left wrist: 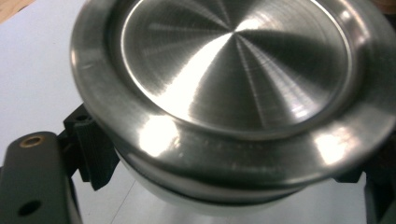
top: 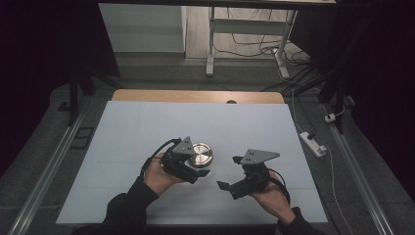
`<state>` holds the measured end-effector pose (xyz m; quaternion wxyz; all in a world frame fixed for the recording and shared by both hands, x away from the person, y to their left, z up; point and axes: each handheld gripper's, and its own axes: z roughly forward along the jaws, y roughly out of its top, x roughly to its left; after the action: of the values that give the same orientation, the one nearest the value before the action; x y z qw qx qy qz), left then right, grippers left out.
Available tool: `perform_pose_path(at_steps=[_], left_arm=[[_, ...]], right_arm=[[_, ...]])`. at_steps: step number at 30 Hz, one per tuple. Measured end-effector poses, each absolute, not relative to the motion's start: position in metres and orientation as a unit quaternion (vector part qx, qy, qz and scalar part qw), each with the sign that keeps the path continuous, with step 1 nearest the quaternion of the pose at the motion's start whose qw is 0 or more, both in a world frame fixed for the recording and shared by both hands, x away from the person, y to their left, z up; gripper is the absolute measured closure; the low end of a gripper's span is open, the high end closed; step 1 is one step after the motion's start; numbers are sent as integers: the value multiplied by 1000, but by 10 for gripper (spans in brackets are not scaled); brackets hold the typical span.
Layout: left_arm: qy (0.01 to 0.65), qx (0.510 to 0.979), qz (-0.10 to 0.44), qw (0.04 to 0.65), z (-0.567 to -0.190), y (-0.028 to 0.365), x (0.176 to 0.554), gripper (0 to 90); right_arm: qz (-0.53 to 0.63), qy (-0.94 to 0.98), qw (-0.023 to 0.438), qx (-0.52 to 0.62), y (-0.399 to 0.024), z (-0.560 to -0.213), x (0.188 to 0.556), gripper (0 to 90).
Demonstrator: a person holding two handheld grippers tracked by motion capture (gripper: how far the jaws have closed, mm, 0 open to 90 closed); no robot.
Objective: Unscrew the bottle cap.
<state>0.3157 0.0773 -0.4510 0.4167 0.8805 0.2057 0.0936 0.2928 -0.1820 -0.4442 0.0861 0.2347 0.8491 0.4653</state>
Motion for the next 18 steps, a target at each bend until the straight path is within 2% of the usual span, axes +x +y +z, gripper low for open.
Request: perform_pose_path(at_steps=[18], left_arm=[[208,882,84,415,-455,72,316,155]], right_arm=[[476,844,95,229,-148,-423,307,0]])
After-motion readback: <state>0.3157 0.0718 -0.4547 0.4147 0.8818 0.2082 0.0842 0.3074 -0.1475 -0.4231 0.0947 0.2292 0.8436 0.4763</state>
